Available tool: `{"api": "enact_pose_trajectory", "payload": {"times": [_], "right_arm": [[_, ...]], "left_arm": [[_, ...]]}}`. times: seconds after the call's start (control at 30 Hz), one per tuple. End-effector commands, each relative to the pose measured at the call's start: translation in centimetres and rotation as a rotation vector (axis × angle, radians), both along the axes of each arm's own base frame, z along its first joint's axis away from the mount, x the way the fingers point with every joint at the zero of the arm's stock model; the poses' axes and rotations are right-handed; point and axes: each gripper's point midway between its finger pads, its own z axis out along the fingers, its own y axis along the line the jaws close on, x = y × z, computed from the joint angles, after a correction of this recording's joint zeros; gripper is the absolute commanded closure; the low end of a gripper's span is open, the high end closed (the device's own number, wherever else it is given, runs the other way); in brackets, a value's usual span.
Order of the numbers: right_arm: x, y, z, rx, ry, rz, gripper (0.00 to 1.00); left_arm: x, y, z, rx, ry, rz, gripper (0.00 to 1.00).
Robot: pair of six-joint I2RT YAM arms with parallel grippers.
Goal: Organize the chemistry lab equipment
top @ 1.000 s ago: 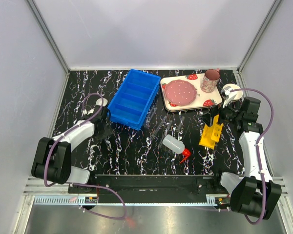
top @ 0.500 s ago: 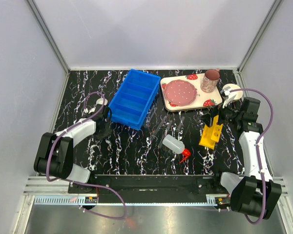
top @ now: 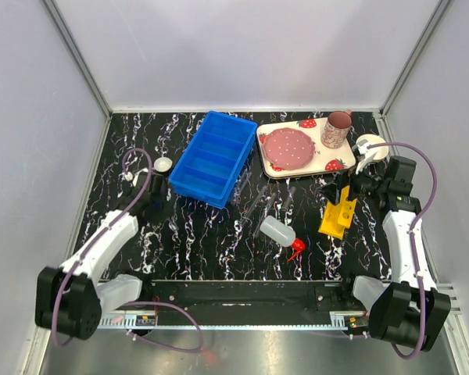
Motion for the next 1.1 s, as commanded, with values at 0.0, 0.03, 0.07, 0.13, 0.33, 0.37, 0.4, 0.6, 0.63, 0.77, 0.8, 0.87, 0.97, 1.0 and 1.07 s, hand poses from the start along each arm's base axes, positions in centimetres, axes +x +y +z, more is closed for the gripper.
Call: {"api": "enact_pose_trajectory", "payload": {"times": [0.0, 0.03, 0.07, 0.13, 0.33, 0.37, 0.4, 0.6, 0.63, 0.77, 0.8, 0.87, 0.97, 1.0, 1.07], "right_arm": [[-0.1, 0.8, 2.1, 0.012, -0.067, 0.076, 0.00], [-0.4, 1.2, 2.2, 0.028, -0.067, 0.099, 0.00], [-0.6, 1.4, 2.2, 0.033, -0.070, 0.115, 0.00], [-1.2, 2.1, 2.5, 0.064, -0.070, 0.160, 0.00], [-2.3, 4.1, 4.1, 0.115, -0.042, 0.265, 0.00], [-2.5, 4.6, 4.2, 0.085, -0.052, 0.298, 0.00], [-3.7, 6.2, 3.6, 0.083, 0.017, 0.353, 0.00], [-5.9, 12.2, 8.1, 0.155, 0.176, 0.559, 0.00], [-6.3, 13.1, 9.7, 0.201, 0.206, 0.581, 0.00], [-6.3, 16.0, 11.3, 0.270, 0.308, 0.616, 0.00], [-6.1, 16.3, 11.2, 0.279, 0.331, 0.614, 0.00], [-5.8, 17.0, 11.1, 0.291, 0.360, 0.598, 0.00], [-5.0, 17.5, 10.7, 0.327, 0.427, 0.556, 0.00], [-4.6, 17.7, 10.2, 0.335, 0.450, 0.543, 0.00], [-3.9, 18.0, 10.3, 0.368, 0.482, 0.520, 0.00]], "left_arm": [[-1.3, -1.5, 2.4, -0.073, -0.050, -0.091, 0.94], [-1.5, -1.7, 3.4, -0.087, -0.085, -0.107, 0.93], [-2.0, -1.9, 3.9, -0.090, -0.094, -0.138, 0.93], [-2.7, -3.0, 5.5, -0.147, -0.146, -0.201, 0.94], [-4.0, -6.9, 10.8, -0.307, -0.356, -0.412, 0.94], [-4.3, -7.7, 11.5, -0.331, -0.385, -0.453, 0.94], [-4.5, -8.6, 12.0, -0.361, -0.402, -0.490, 0.94], [-4.1, -14.1, 16.7, -0.444, -0.607, -0.654, 0.94], [-3.8, -15.1, 17.8, -0.458, -0.657, -0.674, 0.94], [-4.0, -19.2, 19.8, -0.460, -0.724, -0.762, 0.94], [-3.3, -20.0, 20.0, -0.443, -0.727, -0.757, 0.94], [-3.4, -21.6, 20.6, -0.441, -0.744, -0.793, 0.94], [-3.0, -23.5, 21.0, -0.428, -0.752, -0.815, 0.94], [-2.9, -24.1, 21.0, -0.429, -0.748, -0.823, 0.94], [-3.0, -24.9, 21.3, -0.436, -0.763, -0.835, 0.94]]}}
